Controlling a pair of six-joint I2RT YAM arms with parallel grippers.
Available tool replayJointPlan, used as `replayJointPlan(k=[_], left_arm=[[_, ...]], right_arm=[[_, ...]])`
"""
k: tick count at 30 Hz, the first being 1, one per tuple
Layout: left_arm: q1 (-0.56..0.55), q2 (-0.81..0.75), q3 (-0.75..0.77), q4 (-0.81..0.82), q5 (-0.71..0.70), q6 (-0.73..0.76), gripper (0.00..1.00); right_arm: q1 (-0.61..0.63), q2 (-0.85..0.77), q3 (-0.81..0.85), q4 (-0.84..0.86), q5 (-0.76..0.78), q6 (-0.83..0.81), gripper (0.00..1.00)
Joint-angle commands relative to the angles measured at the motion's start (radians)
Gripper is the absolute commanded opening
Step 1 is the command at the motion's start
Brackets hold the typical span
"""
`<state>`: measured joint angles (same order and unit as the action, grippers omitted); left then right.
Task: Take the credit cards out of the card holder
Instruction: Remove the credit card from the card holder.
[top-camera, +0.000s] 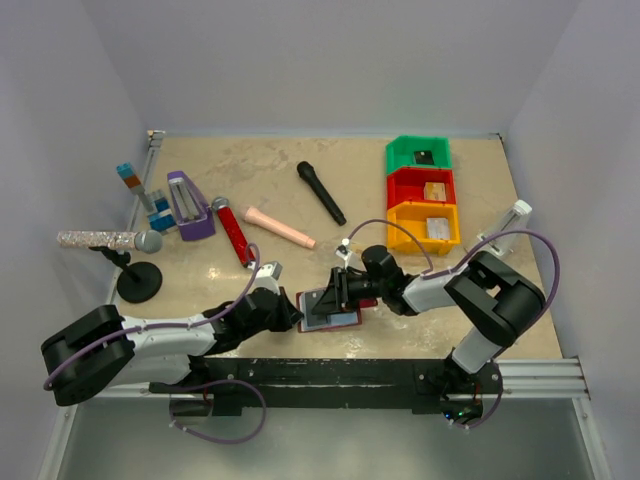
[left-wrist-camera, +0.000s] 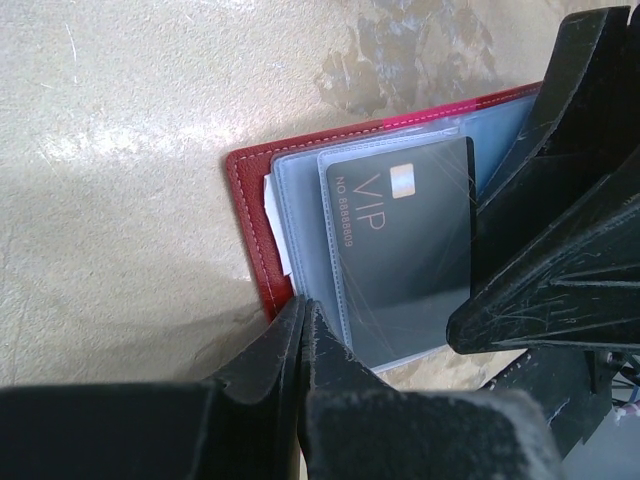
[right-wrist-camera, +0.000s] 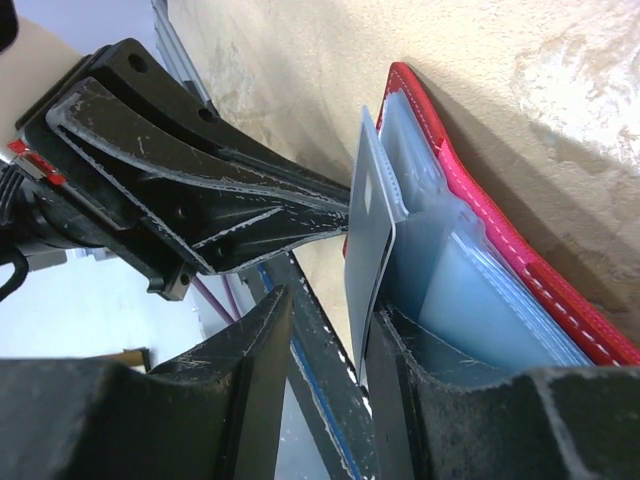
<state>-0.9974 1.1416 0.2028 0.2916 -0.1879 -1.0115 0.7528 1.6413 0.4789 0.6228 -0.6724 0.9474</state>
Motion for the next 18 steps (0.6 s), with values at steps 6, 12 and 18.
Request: replayJointPlan(k=[6,12,18], left_arm=[[-0.003,0.003,-0.019,-0.035,-0.033,-0.015,0.0],[-0.004,0.013,-0.025,-0.034,-0.036,-0.019,0.0],[-0.004,0.018,-0.026,-0.031,-0.038,-0.019,0.0]], right_arm=[[0.006,-0.054,0.018,-0.058,0.0,-0.05,0.37],[0.005,-0.081,0.015,-0.089,0.011,-0.062,0.36],[0.0,-0.112,0.018,-0.132,0.017,-0.079,0.34]])
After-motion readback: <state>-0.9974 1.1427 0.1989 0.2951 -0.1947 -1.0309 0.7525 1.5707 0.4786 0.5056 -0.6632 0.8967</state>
